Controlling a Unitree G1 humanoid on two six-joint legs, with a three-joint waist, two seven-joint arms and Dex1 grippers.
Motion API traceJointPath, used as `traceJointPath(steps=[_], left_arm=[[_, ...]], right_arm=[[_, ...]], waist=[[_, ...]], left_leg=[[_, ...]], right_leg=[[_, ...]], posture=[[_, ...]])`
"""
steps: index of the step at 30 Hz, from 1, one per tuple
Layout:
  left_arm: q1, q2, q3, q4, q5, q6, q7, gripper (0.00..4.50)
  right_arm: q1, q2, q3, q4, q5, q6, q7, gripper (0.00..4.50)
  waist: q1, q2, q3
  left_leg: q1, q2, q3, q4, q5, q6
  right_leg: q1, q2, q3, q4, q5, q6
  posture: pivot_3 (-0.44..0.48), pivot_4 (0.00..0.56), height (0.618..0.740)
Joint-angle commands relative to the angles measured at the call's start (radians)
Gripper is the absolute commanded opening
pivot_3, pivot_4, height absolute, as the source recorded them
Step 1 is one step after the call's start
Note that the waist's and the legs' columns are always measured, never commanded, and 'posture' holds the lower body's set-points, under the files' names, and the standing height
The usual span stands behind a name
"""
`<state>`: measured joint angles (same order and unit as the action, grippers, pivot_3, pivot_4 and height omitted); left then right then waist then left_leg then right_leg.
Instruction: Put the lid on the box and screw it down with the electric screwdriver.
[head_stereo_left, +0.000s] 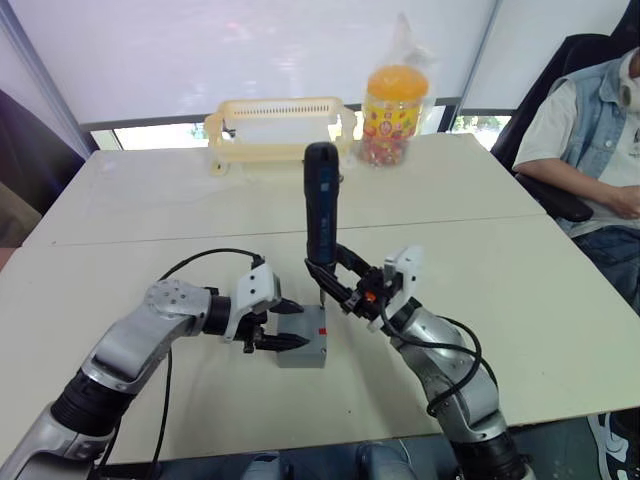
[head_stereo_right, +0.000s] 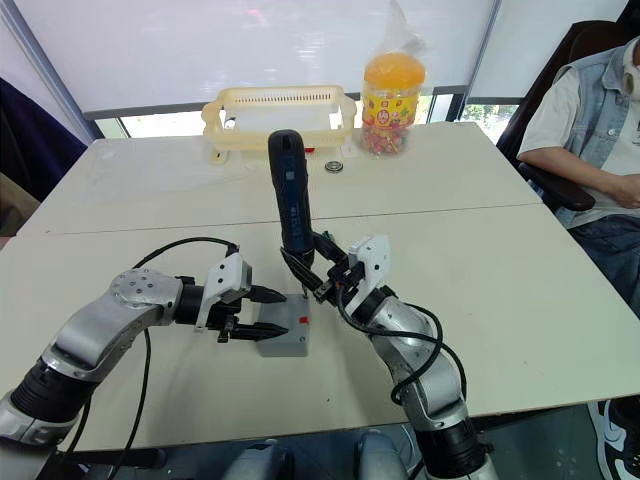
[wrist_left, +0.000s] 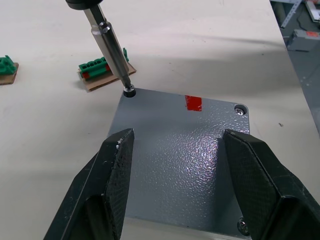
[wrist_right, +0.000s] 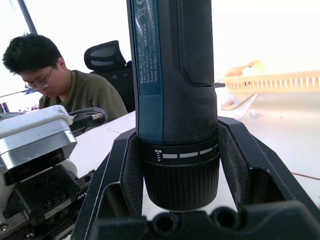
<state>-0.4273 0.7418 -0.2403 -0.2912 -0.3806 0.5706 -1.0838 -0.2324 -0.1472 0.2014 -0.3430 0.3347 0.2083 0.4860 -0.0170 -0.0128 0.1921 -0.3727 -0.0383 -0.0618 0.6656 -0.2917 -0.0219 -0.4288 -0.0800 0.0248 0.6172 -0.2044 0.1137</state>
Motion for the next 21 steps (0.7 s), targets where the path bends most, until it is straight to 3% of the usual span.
traceJointPath(steps=[1,21], left_arm=[[0.024,0.011,-0.026,0.009,0.031,0.003,-0.005,2.87],[0.030,0.013,-0.038,0.044,0.067,-0.019,-0.001,2.87]], right_arm=[[0.011,0.004,0.002,0.011,-0.004,-0.017,0.008,1.75],[0.035,0.015,0.031,0.092,-0.047,-0.101,0.023,1.75]], waist=[[0.000,0.000,0.000],[-0.001,0.001,-0.011]], left_leg=[[0.000,0.000,0.000,0.000,0.000,0.000],[0.002,0.000,-0.001,0.000,0.000,0.000]], right_leg=[[0.000,0.000,0.000,0.000,0.000,0.000],[0.002,0.000,0.000,0.000,0.000,0.000]], posture=[[0.000,0.150,0.740],[0.000,0.150,0.740]])
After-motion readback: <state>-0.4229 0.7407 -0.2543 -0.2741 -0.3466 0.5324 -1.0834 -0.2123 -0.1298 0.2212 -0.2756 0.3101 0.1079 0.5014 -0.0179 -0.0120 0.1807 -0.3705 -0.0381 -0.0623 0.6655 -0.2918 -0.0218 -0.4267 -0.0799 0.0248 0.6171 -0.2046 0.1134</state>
